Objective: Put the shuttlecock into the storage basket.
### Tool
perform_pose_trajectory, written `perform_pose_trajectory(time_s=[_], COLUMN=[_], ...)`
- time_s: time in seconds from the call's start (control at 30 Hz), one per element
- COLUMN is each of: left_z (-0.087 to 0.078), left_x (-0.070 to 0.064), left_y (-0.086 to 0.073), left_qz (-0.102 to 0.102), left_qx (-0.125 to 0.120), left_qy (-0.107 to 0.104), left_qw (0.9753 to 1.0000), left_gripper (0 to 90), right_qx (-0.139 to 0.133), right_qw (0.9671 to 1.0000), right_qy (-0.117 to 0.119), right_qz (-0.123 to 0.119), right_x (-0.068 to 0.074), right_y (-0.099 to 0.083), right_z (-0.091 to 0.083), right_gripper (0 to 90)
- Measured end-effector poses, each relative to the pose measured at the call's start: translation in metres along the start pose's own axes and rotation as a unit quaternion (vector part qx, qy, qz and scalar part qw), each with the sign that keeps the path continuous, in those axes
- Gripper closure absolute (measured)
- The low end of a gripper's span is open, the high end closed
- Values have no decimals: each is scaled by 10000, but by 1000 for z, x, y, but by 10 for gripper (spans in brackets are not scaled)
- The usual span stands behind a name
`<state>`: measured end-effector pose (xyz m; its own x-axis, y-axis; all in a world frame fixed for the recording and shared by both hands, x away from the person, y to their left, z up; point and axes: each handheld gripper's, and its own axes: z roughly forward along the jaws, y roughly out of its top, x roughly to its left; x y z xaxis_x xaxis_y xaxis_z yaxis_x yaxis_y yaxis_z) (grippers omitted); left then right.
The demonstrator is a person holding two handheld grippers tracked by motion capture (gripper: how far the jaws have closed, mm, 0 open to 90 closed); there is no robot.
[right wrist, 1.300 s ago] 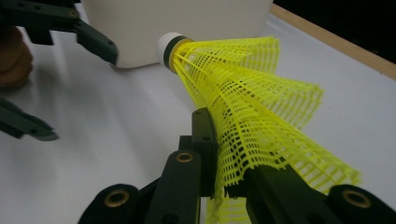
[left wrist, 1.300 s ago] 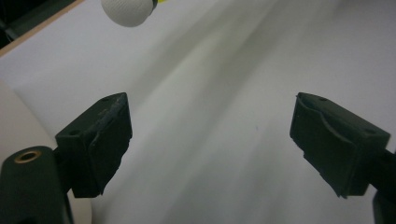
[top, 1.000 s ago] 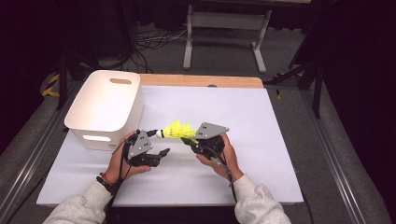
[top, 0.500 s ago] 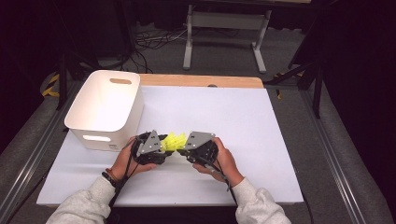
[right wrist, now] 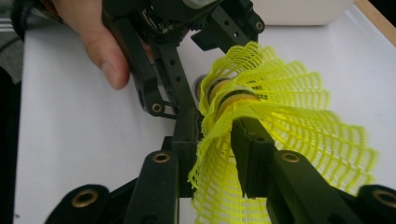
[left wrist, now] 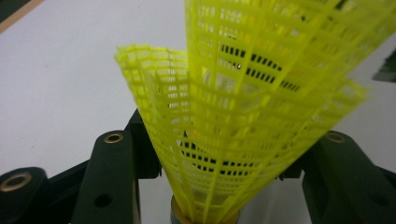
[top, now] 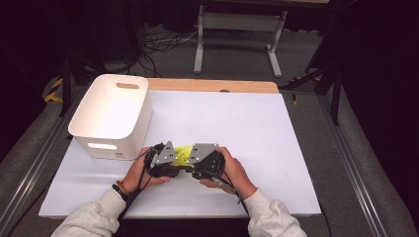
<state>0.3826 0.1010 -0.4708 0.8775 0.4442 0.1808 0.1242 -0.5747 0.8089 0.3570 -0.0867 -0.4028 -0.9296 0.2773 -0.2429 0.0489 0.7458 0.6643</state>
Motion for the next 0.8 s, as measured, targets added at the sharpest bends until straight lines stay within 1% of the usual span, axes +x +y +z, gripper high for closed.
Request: perform_pose_trajectory(time_s=[0.07, 0.1, 0.17, 0.2, 0.23, 0.27, 0.3, 0.37, 0.4, 0.43, 0.5, 0.53, 0.57, 0.6, 0.63, 0.67, 0.77, 0.8], left_z=[0, -1, -1, -2, -3, -4, -5, -7, -10, -11, -12, -13, -13, -14, -14, -14, -15, -15], left_x=[0, -1, -1, -1, -2, -2, -2, -2, -1, 0, 1, 1, 2, 2, 2, 2, 2, 2], left_y=[0, -1, -1, -2, -2, -2, -2, -3, -3, -3, -3, -4, -4, -4, -4, -4, -4, -4], left_qz=[31, 55, 76, 69, 58, 39, 54, 20, -8, -13, -9, -11, -29, -33, -37, -80, -47, -35], left_qx=[-7, -32, -76, -125, -197, -229, -264, -373, -458, -486, -517, -532, -558, -583, -600, -613, -613, -631], left_qy=[23, 51, 51, 49, 83, 69, 104, 133, 181, 225, 214, 257, 264, 275, 307, 296, 304, 317], left_qw=[10000, 10000, 9999, 9999, 9998, 9997, 9996, 9992, 9988, 9986, 9984, 9983, 9981, 9979, 9977, 9976, 9976, 9975], left_gripper=[490, 491, 491, 491, 490, 490, 488, 487, 488, 488, 488, 488, 488, 488, 488, 489, 489, 489], right_qx=[-27, -89, -154, -178, -213, -230, -233, -239, -222, -203, -254, -247, -251, -248, -297, -275, -300, -307], right_qw=[10000, 9999, 9998, 9997, 9996, 9996, 9996, 9997, 9997, 9998, 9996, 9996, 9996, 9996, 9992, 9991, 9987, 9986], right_qy=[11, 89, 147, 150, 165, 160, 132, 58, 3, -87, -101, -119, -149, -156, -248, -302, -387, -381], right_qz=[-4, 46, 40, 56, 6, 9, 23, 56, 42, 34, 29, 58, 18, 51, 117, 145, 163, 206], right_x=[0, 0, 0, 1, 1, 2, 3, 4, 4, 5, 5, 5, 5, 5, 5, 4, 3, 2], right_y=[0, 0, 0, 1, 1, 3, 4, 6, 7, 8, 9, 10, 10, 11, 11, 11, 11, 11], right_z=[0, 0, -1, -2, -3, -5, -6, -8, -8, -9, -11, -12, -13, -14, -15, -16, -18, -19], right_gripper=[710, 690, 665, 647, 625, 590, 543, 487, 457, 423, 394, 380, 371, 360, 320, 311, 285, 281])
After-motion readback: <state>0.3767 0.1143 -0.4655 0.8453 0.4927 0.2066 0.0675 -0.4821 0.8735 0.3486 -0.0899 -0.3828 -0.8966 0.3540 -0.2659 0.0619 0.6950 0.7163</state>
